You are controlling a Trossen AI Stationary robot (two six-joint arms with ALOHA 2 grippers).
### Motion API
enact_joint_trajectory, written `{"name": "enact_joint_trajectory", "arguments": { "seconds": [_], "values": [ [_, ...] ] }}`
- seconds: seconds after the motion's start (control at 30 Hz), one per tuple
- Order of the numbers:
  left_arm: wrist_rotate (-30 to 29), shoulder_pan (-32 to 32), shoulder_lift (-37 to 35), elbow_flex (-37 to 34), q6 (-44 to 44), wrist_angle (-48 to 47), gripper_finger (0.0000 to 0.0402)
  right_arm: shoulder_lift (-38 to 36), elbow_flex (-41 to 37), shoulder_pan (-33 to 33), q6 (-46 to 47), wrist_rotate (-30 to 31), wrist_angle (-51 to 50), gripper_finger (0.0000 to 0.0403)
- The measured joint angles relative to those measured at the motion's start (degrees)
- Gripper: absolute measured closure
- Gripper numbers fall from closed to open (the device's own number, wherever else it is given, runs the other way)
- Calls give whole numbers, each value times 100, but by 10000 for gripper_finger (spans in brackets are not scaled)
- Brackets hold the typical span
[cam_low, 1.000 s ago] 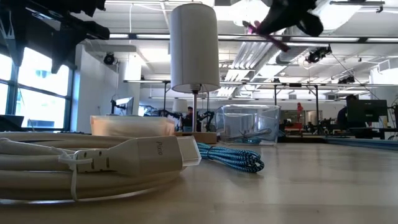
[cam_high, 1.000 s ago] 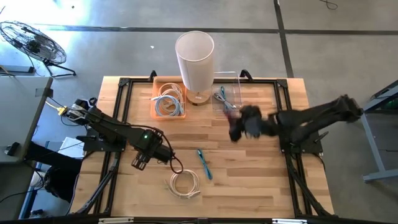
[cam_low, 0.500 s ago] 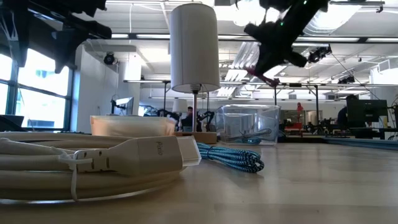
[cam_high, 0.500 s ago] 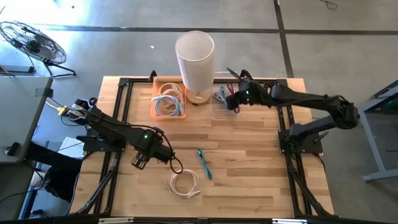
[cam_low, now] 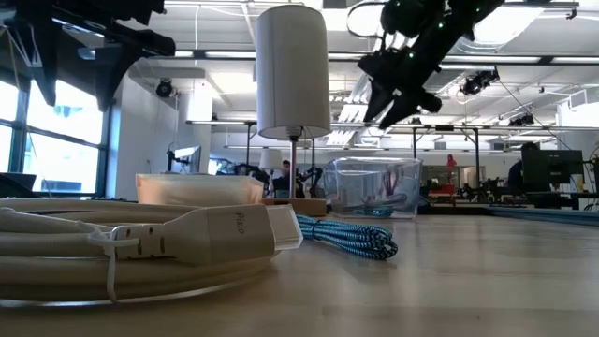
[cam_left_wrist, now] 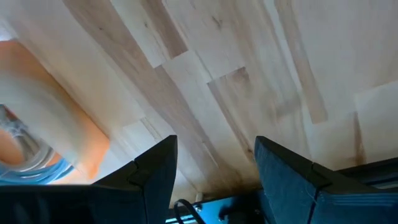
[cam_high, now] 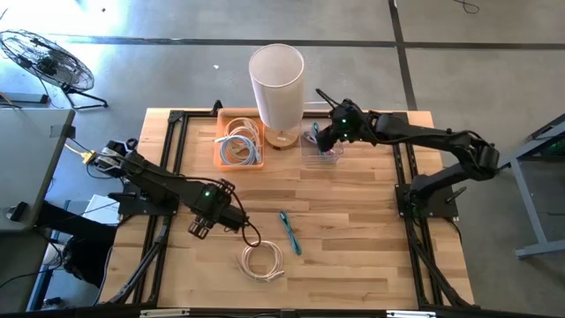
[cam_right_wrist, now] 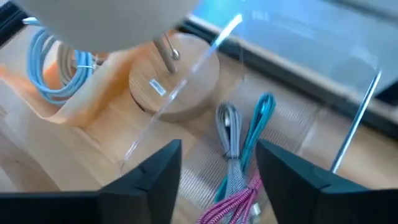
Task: Pick & Place USB Port
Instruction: Put the blue and black charger cable into the transparent bin
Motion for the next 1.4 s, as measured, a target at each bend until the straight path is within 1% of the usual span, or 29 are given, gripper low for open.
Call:
{"name": "enact_joint_trajectory", "arguments": {
  "seconds": [0.1,0.2,0.37,0.5,0.6,0.67,0.73,0.8,0.97,1.07,1.13,1.2,1.33,1.4],
  "values": [
    [-85,0,0,0,9,0,192,-246,2,-2,-277,23,217,177],
    [-110,0,0,0,135,19,192,-571,4,4,-298,-153,445,171],
    [-184,0,0,0,564,338,192,-1170,15,223,-197,-1319,784,173],
    [-198,0,0,0,1321,832,192,-1478,16,813,-18,-1997,824,173],
    [-370,0,0,0,2059,1319,192,-1597,15,1506,87,-2169,895,174],
    [-539,0,0,0,2561,1633,192,-1625,15,2018,95,-2172,1095,174],
    [-665,6,0,0,2978,1934,192,-1627,15,2507,99,-2007,1377,174],
    [-645,92,0,0,3244,2319,192,-1627,15,2951,100,-1735,1606,174],
    [97,517,68,2,3198,3487,192,-1629,15,3919,100,-840,1901,174],
    [478,729,185,2,3142,3873,192,-1629,13,4423,100,-336,2007,174],
    [737,836,318,7,3139,3951,192,-1629,13,4710,83,-44,2043,174],
    [874,920,497,4,3141,3905,192,-1629,13,4948,5,164,2072,174],
    [855,992,897,-2,3386,3949,192,-1629,13,5342,-253,485,2131,174],
    [795,987,1103,0,3508,4174,192,-1629,13,5489,-432,616,2160,174]
  ]
}}
